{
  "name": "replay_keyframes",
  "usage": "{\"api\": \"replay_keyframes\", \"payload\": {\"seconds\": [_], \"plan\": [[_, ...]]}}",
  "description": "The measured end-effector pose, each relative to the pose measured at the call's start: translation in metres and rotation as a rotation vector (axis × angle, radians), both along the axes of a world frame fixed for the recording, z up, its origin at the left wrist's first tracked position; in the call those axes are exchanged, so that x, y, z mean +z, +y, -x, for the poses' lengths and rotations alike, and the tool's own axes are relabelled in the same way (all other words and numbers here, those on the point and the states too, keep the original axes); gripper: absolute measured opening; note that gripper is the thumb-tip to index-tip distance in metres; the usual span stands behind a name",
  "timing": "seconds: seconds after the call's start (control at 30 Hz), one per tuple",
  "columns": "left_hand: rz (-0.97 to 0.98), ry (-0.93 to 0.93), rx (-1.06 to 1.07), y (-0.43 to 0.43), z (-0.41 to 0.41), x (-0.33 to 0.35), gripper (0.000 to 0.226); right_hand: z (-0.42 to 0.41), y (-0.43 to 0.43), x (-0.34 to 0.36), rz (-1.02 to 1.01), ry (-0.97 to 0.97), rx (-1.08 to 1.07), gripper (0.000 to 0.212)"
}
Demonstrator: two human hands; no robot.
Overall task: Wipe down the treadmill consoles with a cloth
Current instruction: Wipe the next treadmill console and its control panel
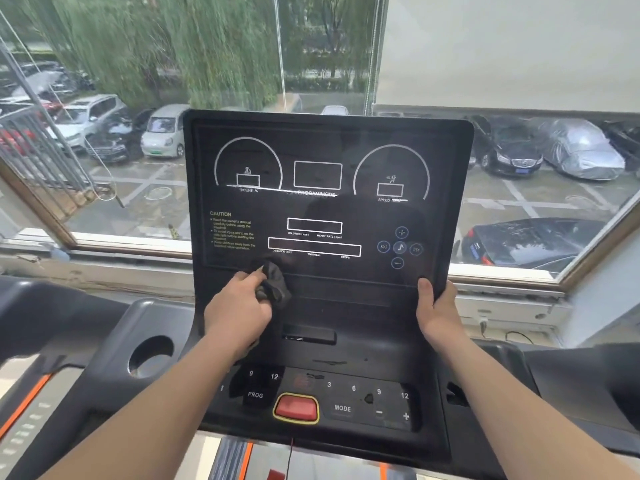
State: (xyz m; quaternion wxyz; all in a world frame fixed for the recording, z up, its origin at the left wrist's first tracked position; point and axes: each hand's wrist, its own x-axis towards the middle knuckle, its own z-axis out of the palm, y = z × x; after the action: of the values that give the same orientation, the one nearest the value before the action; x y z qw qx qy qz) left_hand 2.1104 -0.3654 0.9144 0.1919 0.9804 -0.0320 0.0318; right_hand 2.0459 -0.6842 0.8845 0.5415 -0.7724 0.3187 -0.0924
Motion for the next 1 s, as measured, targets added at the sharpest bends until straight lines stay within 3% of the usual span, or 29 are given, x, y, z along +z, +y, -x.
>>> {"api": "replay_keyframes", "payload": {"seconds": [0.27,0.53,0.6,0.7,0.8,0.93,1.0], "plan": [[-0.065,-0.031,-0.182,-0.078,0.023,0.005,0.030,-0.001,-0.002,-0.002,0.011,0.021,0.014,0.063],[0.016,0.029,-0.358,-0.142,0.038,0.001,0.038,0.008,-0.010,0.009,-0.188,0.017,0.105,0.064],[0.094,0.066,-0.346,-0.147,0.035,0.003,0.042,0.012,-0.013,0.008,-0.242,0.029,0.144,0.074],[0.326,0.019,-0.324,-0.159,0.036,0.011,0.035,0.015,-0.023,-0.002,-0.354,0.035,0.185,0.110],[0.370,-0.196,-0.426,-0.187,0.037,0.023,0.040,0.013,-0.031,-0.003,-0.425,-0.043,0.212,0.078],[-0.006,-0.248,-0.524,-0.225,0.026,0.021,0.052,0.014,-0.033,0.006,-0.377,-0.071,0.219,0.035],[-0.089,-0.236,-0.541,-0.232,0.029,0.011,0.052,0.015,-0.038,0.002,-0.409,-0.063,0.211,0.034]]}}
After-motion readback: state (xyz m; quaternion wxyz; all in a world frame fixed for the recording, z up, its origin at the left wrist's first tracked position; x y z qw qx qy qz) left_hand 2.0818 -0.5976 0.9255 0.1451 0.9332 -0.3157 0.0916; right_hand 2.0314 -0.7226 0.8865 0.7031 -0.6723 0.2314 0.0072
